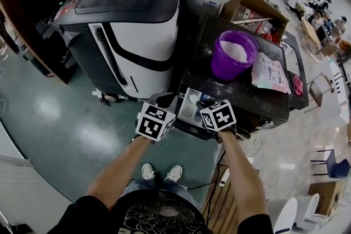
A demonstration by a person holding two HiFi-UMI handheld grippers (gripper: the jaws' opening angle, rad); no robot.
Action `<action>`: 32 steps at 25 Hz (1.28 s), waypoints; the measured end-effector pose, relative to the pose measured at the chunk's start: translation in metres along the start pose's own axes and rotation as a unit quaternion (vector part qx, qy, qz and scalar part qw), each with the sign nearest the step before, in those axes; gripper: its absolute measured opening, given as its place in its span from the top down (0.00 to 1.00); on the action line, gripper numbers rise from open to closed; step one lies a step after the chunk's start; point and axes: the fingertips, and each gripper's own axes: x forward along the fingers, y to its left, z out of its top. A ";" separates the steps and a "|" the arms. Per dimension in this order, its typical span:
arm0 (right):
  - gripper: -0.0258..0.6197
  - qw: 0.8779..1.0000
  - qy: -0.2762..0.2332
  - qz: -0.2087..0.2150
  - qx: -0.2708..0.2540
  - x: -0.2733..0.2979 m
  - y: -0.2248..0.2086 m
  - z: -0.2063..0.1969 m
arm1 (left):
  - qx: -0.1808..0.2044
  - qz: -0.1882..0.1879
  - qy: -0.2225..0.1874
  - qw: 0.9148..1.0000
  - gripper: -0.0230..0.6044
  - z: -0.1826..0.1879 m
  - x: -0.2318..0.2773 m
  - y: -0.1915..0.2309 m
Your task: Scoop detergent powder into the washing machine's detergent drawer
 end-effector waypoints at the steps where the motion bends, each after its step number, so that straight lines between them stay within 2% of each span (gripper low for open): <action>1: 0.90 1.000 0.001 -0.003 -0.011 0.000 0.000 0.000 | 0.000 0.000 0.000 1.000 0.96 0.000 0.000 0.000; 8: 0.90 0.993 0.016 -0.031 -0.112 0.003 0.007 0.000 | 0.000 0.003 0.002 1.000 0.96 -0.002 -0.004 0.002; 14: 0.90 0.983 0.026 -0.052 -0.174 0.001 0.013 0.003 | 0.000 0.003 0.003 1.000 0.96 -0.003 -0.006 0.004; 18: 0.90 0.973 0.029 -0.074 -0.219 -0.001 0.014 0.005 | 0.001 0.000 0.000 1.000 0.96 -0.002 -0.006 0.004; 23: 0.90 0.954 0.026 -0.110 -0.279 -0.007 0.012 0.006 | 0.002 -0.005 -0.002 1.000 0.96 0.000 -0.005 0.002; 27: 0.90 0.948 0.021 -0.116 -0.295 -0.009 0.015 0.004 | 0.004 -0.009 -0.003 1.000 0.96 0.001 -0.004 -0.001; 32: 0.90 0.954 0.016 -0.115 -0.278 -0.011 0.014 0.004 | 0.004 -0.011 -0.002 1.000 0.96 0.001 -0.003 -0.002</action>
